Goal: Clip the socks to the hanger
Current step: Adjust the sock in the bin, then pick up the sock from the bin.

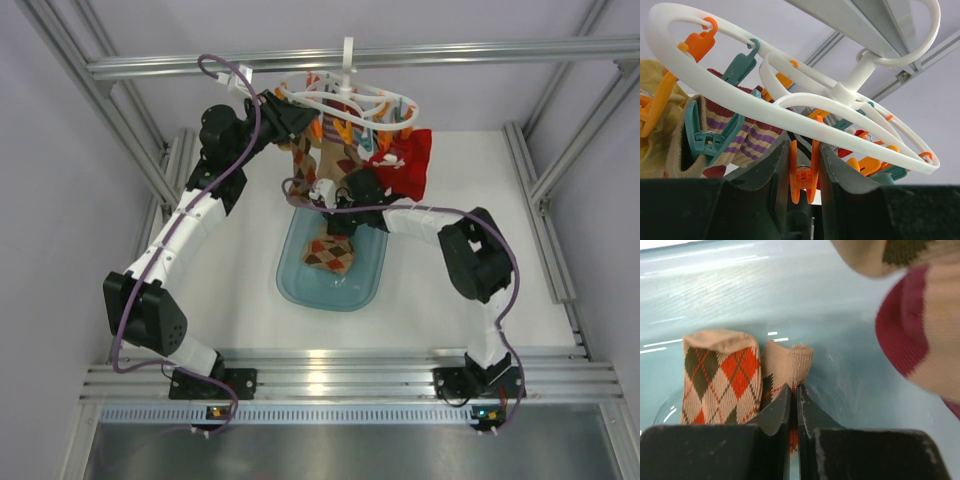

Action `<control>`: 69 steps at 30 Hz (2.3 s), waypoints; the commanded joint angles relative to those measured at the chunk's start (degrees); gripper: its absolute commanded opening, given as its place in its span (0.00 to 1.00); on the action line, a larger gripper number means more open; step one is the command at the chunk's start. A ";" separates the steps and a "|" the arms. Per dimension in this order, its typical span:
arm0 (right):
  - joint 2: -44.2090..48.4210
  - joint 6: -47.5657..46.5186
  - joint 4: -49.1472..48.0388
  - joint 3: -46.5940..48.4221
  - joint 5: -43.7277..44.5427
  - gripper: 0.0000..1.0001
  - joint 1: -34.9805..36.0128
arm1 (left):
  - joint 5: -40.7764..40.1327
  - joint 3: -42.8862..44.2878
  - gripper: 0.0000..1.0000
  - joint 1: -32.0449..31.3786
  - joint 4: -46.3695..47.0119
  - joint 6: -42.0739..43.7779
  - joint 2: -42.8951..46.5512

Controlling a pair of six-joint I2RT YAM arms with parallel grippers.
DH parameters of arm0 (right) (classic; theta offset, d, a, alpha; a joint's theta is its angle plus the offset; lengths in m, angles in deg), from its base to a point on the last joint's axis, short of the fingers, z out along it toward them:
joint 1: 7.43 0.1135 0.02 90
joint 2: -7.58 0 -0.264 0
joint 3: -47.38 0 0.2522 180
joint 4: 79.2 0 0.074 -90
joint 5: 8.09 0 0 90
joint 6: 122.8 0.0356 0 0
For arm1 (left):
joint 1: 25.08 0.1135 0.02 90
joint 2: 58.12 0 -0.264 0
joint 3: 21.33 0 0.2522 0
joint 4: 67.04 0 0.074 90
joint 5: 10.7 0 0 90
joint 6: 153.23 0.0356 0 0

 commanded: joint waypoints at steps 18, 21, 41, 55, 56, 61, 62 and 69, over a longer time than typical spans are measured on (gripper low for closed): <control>37.34 -24.40 -30.08 -30.79 11.88 0.00 6.36 | -0.77 -0.05 0.00 1.17 -2.47 -0.14 0.84; 34.71 -28.29 -33.88 -34.06 13.49 0.00 10.93 | -0.85 -0.13 0.00 1.17 -2.47 -0.06 0.84; 27.14 -30.75 5.83 -17.57 -14.28 0.77 14.81 | -0.68 0.22 0.00 1.17 -3.17 0.12 0.58; 7.39 -31.63 17.00 -3.93 -4.01 0.58 12.61 | -0.94 -0.48 0.00 1.17 -3.00 -0.23 0.66; 6.58 -31.63 18.32 -2.88 -3.57 0.57 12.61 | -0.86 -0.49 0.00 1.17 -3.00 -0.14 0.58; 2.72 -34.18 17.63 -2.87 1.17 0.54 12.61 | -0.94 -0.49 0.00 1.17 -2.91 -0.23 0.22; 2.45 -34.18 17.36 -2.96 1.53 0.49 12.53 | -0.94 -0.49 0.00 1.17 -2.91 -0.23 0.22; 7.44 -30.59 14.30 -4.89 -1.10 0.00 11.91 | -0.68 -0.31 0.00 1.17 -3.53 0.30 0.22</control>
